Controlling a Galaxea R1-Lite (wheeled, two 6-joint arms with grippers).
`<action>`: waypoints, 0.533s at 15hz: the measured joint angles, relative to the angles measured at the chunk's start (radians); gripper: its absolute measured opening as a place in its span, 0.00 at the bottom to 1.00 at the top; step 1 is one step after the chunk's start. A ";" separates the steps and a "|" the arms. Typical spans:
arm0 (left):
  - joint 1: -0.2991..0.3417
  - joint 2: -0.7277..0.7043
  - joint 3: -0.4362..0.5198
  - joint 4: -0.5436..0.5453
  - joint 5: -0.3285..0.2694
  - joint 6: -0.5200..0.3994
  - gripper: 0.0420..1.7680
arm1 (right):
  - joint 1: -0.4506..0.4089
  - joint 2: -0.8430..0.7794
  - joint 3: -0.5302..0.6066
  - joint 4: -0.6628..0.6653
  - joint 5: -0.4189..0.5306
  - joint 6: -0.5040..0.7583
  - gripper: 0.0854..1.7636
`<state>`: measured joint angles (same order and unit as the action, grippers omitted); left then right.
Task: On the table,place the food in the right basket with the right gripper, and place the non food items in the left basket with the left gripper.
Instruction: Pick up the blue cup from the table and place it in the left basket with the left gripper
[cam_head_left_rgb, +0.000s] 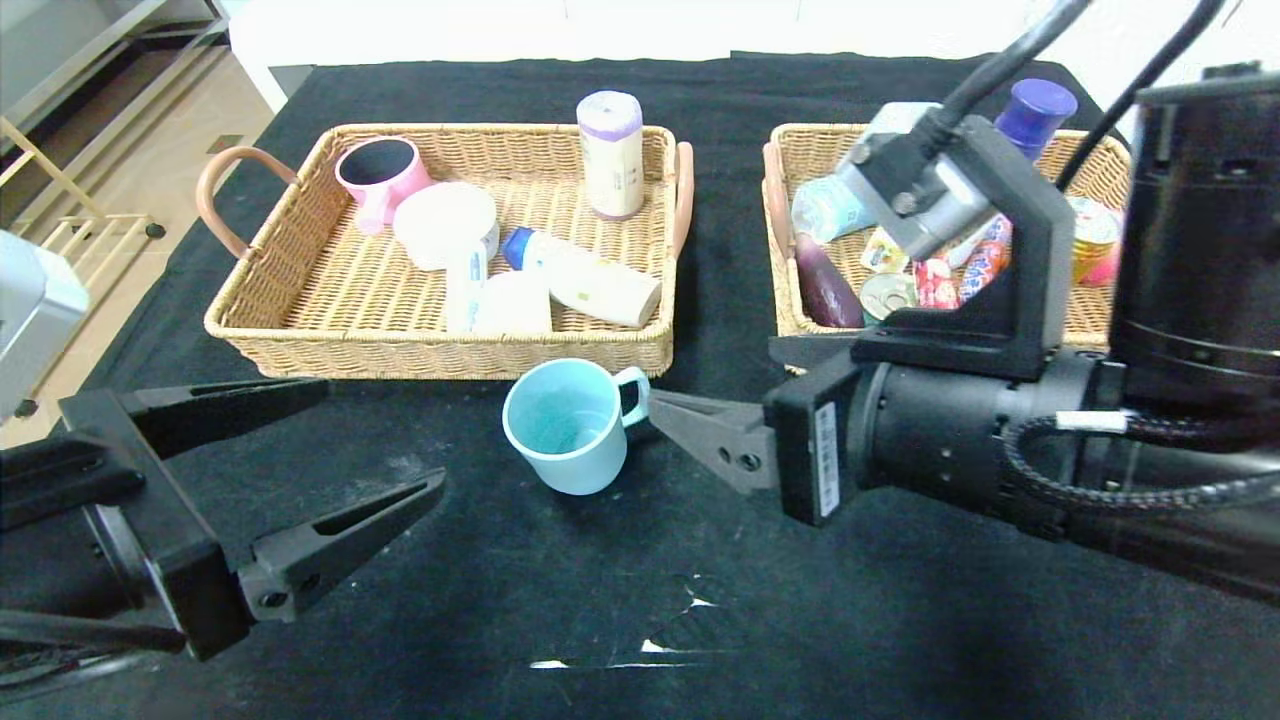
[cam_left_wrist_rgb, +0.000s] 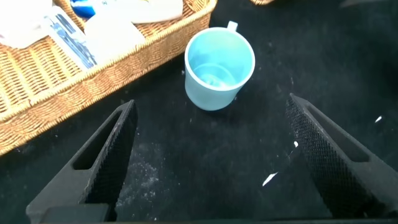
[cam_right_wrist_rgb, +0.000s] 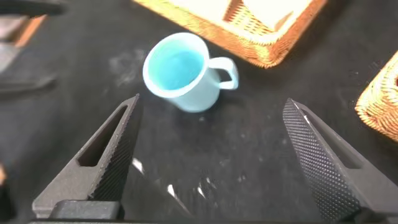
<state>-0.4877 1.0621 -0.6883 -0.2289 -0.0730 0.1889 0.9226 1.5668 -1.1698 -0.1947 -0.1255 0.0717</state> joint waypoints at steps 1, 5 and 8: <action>0.000 0.007 0.001 0.001 0.001 0.000 0.97 | -0.023 -0.032 0.046 -0.016 0.054 -0.018 0.94; 0.000 0.034 0.003 0.006 0.003 -0.001 0.97 | -0.124 -0.127 0.151 0.063 0.130 -0.074 0.95; 0.001 0.046 0.003 0.001 0.020 -0.001 0.97 | -0.189 -0.162 0.160 0.158 0.126 -0.072 0.95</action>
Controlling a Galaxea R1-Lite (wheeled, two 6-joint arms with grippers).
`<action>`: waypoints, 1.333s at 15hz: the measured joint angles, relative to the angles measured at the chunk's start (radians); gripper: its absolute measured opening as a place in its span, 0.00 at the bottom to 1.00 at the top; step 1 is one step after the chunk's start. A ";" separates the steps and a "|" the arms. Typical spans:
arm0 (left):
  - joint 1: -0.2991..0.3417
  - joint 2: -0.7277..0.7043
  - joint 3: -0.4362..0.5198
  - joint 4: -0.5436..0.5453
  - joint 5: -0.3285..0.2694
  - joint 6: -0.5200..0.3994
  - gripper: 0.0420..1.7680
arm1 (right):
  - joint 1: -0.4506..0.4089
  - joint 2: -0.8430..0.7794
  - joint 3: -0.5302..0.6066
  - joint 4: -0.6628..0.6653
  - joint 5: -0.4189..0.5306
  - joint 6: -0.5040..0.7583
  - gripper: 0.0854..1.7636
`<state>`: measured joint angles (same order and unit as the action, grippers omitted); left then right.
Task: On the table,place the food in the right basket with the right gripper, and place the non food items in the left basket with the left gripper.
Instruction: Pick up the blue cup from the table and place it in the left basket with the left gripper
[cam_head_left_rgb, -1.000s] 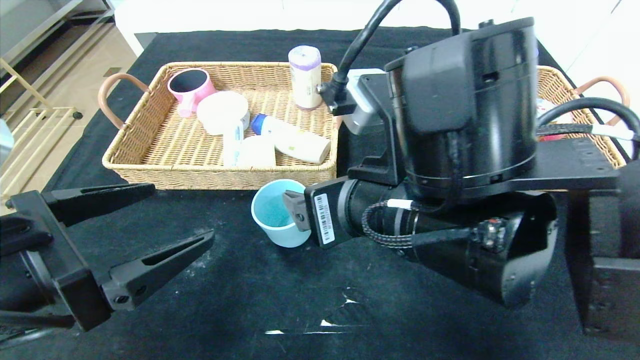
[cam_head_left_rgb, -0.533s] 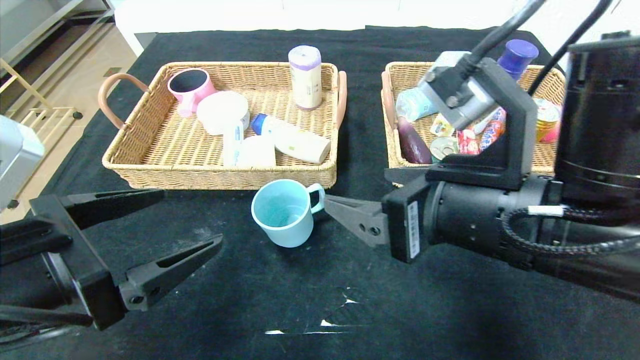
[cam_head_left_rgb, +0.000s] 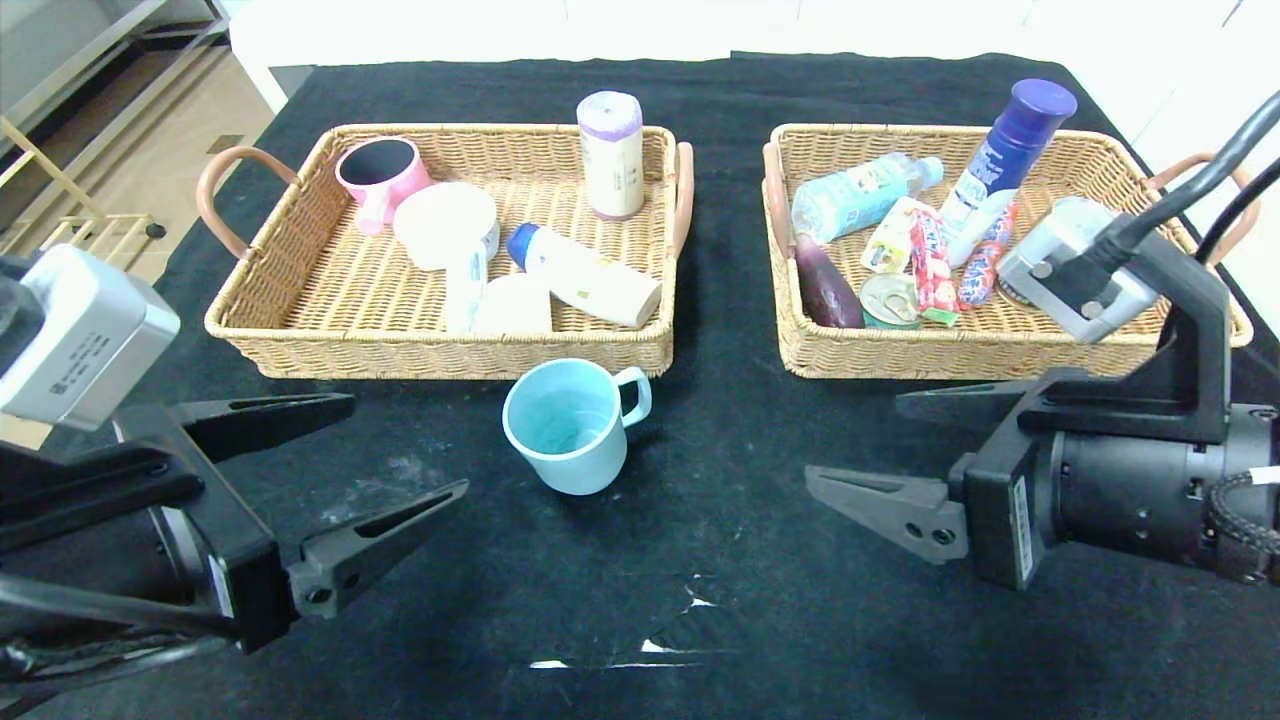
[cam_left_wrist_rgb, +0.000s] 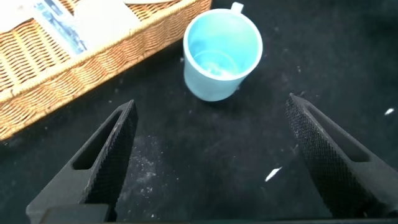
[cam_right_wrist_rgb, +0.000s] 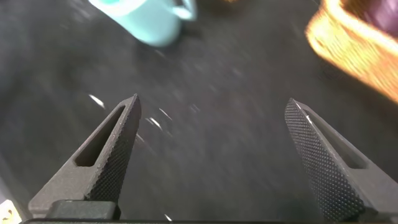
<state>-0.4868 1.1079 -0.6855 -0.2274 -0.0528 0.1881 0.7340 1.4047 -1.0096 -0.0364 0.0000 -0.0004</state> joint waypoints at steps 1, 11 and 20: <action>0.000 0.005 0.000 -0.002 0.009 0.000 0.97 | -0.019 -0.009 0.000 0.029 0.000 0.001 0.96; -0.001 0.070 -0.091 0.019 0.117 -0.001 0.97 | -0.162 -0.078 0.038 0.076 0.073 0.039 0.96; 0.016 0.249 -0.485 0.458 0.172 -0.063 0.97 | -0.174 -0.108 0.039 0.078 0.071 0.037 0.96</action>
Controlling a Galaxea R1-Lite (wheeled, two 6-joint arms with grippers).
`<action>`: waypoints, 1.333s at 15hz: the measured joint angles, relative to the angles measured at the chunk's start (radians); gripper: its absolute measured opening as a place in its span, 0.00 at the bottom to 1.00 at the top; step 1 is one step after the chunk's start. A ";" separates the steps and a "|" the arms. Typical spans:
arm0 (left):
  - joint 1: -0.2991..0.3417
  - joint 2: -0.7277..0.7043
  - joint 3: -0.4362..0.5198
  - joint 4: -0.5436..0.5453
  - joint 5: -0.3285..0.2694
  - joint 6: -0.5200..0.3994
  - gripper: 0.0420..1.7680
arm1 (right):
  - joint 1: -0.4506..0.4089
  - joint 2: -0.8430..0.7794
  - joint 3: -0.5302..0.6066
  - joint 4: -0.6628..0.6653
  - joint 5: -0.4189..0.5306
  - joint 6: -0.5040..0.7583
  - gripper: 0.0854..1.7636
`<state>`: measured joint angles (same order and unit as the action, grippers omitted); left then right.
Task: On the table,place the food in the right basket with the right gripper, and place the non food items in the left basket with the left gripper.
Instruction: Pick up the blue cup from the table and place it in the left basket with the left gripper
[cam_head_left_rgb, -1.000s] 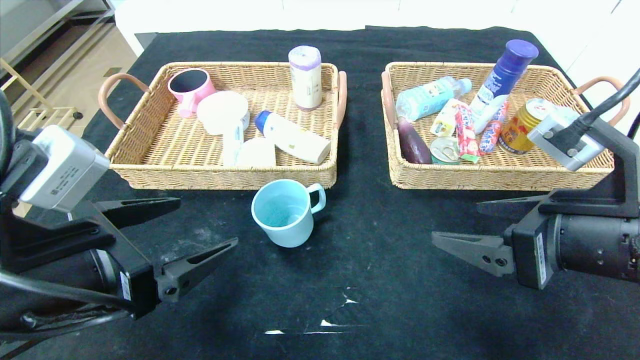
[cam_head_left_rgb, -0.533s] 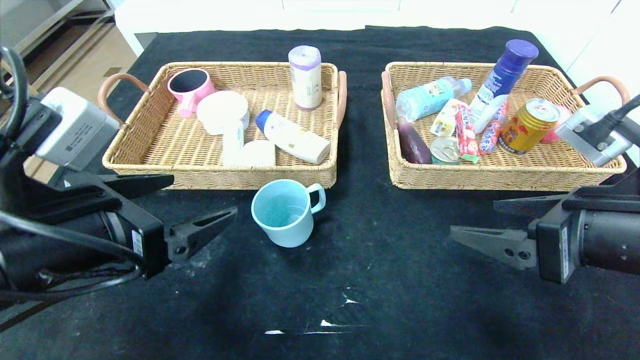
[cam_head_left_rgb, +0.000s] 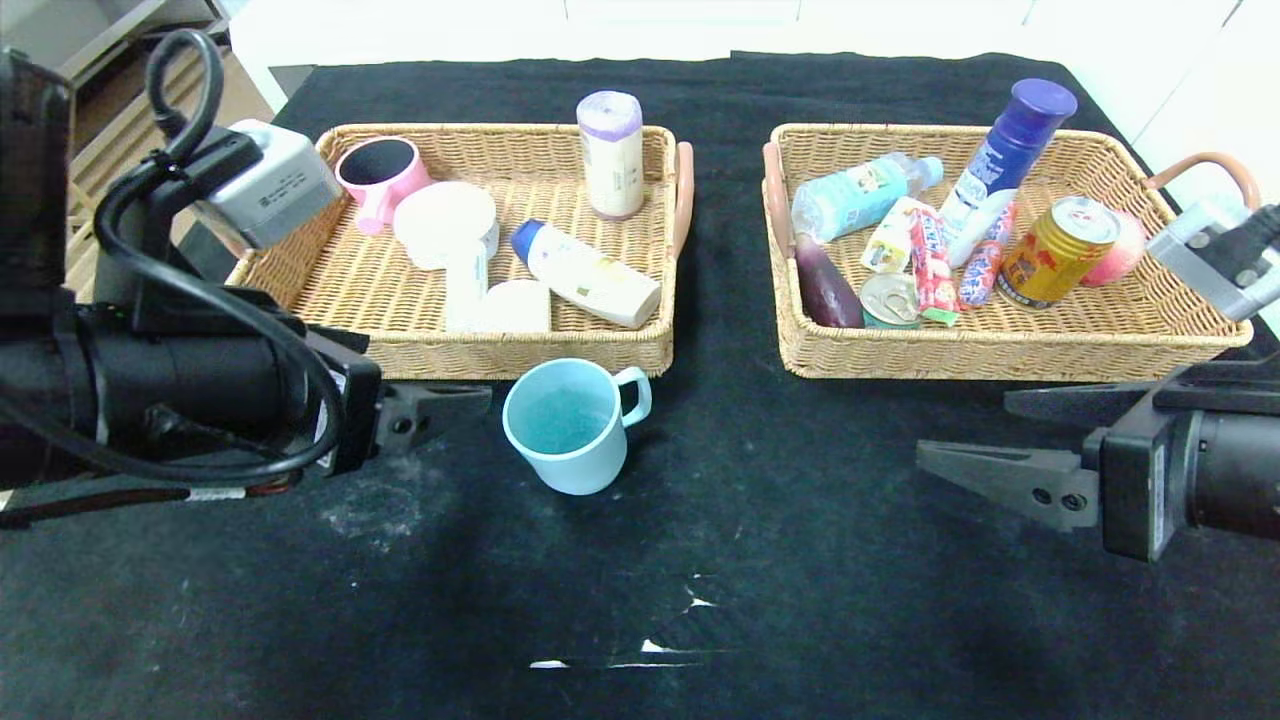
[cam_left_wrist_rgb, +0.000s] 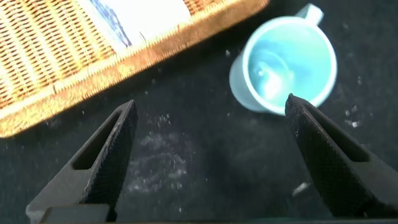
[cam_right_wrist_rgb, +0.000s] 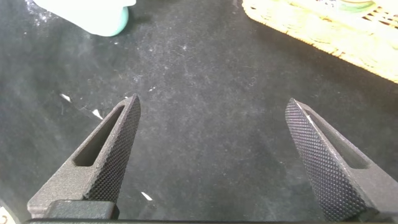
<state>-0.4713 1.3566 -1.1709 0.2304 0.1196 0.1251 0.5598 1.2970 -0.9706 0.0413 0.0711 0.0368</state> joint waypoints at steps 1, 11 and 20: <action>0.009 0.027 -0.026 0.007 -0.004 0.000 0.97 | 0.001 0.001 0.000 0.000 0.000 0.000 0.96; 0.013 0.178 -0.077 -0.004 -0.012 0.004 0.97 | 0.006 0.001 0.002 0.000 0.000 -0.002 0.96; 0.010 0.200 -0.072 -0.005 -0.035 0.012 0.67 | 0.011 0.001 0.006 -0.001 0.000 -0.004 0.97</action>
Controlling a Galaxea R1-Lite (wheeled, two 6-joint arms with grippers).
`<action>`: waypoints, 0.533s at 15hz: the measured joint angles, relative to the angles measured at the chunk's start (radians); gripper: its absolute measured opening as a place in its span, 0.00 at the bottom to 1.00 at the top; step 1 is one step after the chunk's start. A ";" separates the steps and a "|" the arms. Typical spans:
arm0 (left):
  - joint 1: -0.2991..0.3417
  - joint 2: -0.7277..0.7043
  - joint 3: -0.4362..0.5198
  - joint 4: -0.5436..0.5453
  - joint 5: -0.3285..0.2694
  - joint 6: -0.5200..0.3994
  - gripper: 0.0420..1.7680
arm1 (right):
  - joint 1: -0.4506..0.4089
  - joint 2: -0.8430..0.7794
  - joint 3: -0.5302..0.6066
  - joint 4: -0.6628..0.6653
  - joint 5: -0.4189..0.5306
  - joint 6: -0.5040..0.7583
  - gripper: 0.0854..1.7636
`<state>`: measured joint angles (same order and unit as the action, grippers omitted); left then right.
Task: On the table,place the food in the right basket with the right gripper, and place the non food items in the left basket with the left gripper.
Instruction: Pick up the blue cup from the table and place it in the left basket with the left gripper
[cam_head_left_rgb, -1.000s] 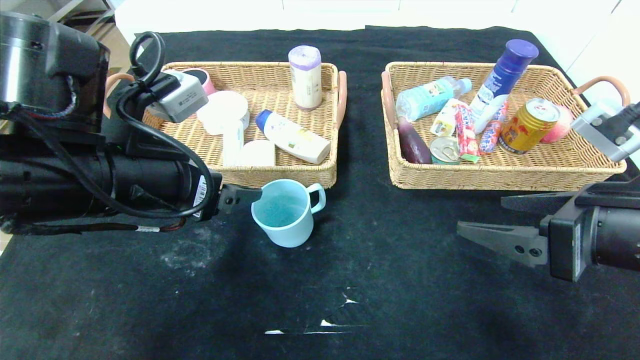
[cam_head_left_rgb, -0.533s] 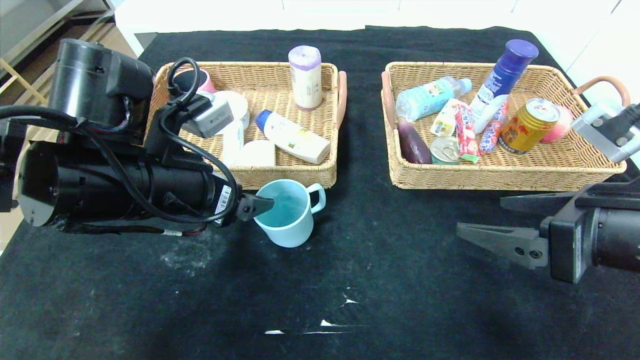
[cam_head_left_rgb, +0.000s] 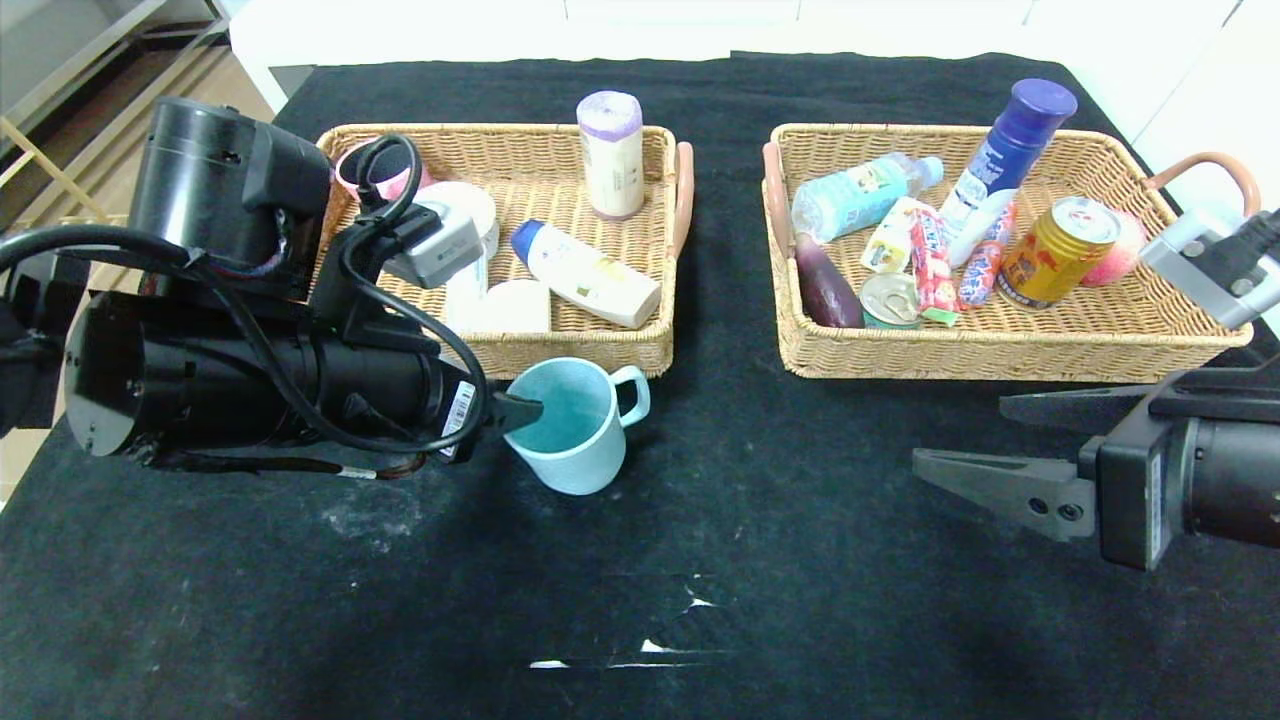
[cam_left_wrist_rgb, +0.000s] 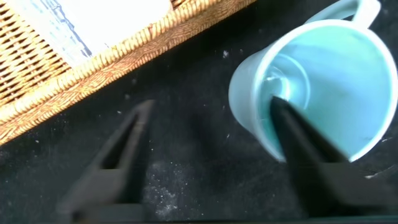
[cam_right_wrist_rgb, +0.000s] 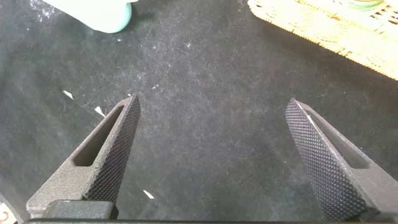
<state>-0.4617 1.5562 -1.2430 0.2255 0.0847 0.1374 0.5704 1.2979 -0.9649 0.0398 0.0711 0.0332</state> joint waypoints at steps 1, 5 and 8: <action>0.000 0.001 0.000 0.000 -0.001 0.000 0.59 | 0.000 0.000 0.000 0.000 0.000 0.000 0.97; 0.000 0.005 0.000 0.000 -0.001 0.000 0.16 | 0.000 0.000 0.001 0.000 -0.001 0.000 0.97; 0.001 0.004 0.001 -0.002 -0.002 0.000 0.06 | 0.001 0.001 0.003 0.000 0.000 0.000 0.97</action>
<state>-0.4609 1.5606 -1.2421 0.2232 0.0826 0.1370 0.5715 1.2987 -0.9621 0.0394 0.0706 0.0336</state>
